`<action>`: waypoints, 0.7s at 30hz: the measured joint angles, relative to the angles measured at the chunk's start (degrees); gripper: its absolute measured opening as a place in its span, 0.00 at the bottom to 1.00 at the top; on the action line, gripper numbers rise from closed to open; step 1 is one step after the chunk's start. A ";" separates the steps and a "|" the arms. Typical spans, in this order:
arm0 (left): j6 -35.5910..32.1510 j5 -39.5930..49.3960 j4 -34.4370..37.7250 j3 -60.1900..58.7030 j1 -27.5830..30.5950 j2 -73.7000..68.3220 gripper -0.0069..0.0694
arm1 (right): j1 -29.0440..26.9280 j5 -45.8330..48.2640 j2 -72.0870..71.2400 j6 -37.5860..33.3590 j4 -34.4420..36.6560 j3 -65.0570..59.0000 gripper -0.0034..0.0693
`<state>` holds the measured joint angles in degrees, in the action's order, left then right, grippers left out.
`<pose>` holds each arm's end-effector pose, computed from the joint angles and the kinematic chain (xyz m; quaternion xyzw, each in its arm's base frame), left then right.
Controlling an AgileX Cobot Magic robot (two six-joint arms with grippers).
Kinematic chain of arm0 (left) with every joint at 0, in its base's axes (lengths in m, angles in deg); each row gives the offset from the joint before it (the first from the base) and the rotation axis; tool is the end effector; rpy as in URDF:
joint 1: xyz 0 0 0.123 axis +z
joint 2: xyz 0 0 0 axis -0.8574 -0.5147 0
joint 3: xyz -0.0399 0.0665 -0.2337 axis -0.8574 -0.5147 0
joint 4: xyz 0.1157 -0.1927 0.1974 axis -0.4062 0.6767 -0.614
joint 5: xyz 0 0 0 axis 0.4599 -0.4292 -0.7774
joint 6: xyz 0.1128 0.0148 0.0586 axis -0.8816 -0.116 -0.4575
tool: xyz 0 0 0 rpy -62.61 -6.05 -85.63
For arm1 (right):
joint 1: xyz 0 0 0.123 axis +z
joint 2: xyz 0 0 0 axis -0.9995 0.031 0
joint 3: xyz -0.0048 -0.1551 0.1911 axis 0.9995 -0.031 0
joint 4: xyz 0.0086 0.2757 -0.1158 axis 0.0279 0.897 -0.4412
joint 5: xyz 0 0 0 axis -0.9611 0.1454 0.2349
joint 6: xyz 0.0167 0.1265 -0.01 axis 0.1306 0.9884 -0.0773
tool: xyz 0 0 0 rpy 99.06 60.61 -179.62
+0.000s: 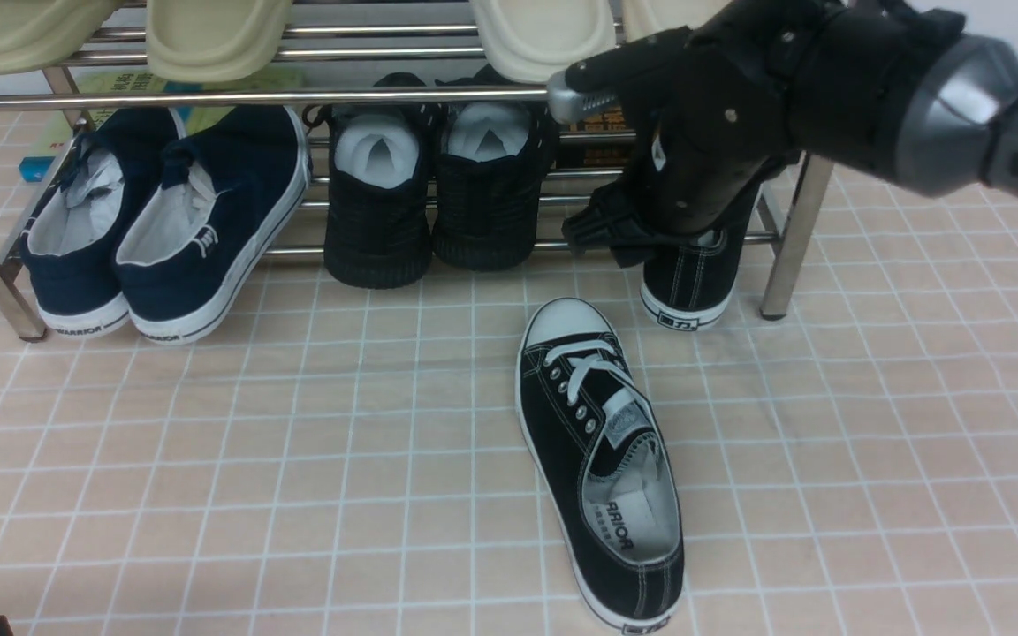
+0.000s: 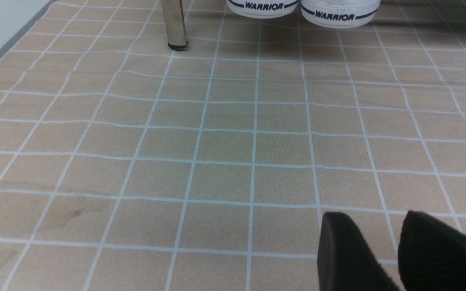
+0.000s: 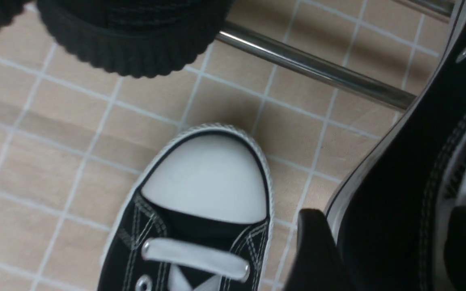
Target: Take the shoes off the shelf from the light coffee tablecloth by hand.
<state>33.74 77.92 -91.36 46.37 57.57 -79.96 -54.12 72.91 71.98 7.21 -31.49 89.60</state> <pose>0.1748 0.0050 0.1606 -0.0184 0.8051 0.0172 0.5926 0.4280 0.2562 0.1969 -0.1526 0.9435 0.0116 0.2941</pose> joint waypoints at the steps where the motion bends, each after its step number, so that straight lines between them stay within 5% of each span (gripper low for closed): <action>1: 0.00 0.00 0.00 0.00 0.00 0.00 0.40 | 0.00 -0.42 0.48 1.21 -1.06 0.00 0.63; 8: 0.00 0.00 0.00 0.00 0.00 0.00 0.40 | 0.00 -1.43 2.11 6.27 -5.67 0.00 0.59; 13: 0.00 0.00 0.00 0.00 0.00 0.00 0.40 | 0.00 -1.49 2.66 6.39 -5.86 0.00 0.33; 15: 0.00 0.00 0.00 0.00 0.00 0.00 0.40 | 0.00 -0.59 2.72 5.37 -5.86 0.00 0.12; 21: 0.00 0.00 0.00 0.00 0.00 0.00 0.40 | 0.00 7.72 0.13 -2.22 -1.95 0.02 0.05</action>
<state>33.74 77.92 -91.36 46.37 57.57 -79.96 -54.12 80.63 72.11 4.99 -33.43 89.62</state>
